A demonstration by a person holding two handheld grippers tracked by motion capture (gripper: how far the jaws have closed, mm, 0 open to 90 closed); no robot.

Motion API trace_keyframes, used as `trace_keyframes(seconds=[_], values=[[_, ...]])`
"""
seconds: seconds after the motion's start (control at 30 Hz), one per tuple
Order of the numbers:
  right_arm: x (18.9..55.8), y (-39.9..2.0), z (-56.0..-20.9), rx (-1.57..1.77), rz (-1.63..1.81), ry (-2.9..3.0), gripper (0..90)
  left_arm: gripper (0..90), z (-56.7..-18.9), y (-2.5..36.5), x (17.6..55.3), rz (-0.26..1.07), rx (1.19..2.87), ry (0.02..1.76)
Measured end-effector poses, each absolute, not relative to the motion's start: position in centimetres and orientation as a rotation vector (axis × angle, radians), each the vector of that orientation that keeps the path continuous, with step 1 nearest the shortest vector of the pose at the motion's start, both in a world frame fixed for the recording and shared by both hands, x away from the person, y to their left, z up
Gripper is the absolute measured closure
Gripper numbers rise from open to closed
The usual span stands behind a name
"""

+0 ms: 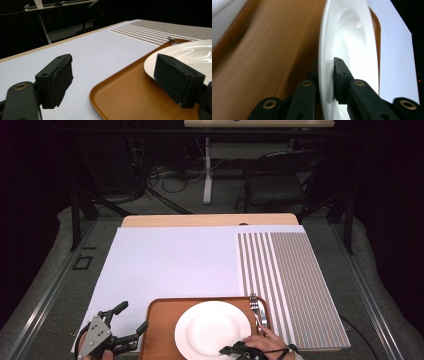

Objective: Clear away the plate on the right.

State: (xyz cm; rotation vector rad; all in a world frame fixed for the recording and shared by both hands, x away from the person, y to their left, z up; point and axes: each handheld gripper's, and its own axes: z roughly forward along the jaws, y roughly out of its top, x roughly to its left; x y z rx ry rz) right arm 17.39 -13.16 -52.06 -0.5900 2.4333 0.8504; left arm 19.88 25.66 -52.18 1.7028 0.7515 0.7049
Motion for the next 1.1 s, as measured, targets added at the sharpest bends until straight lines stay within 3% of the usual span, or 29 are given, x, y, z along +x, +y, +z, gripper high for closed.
trace_keyframes(seconds=[1.1], values=[[16.6,-12.7,-54.0,-0.605,0.877,2.553,68.1,15.2,-52.2,25.6,20.1,0.701,1.714,0.748]])
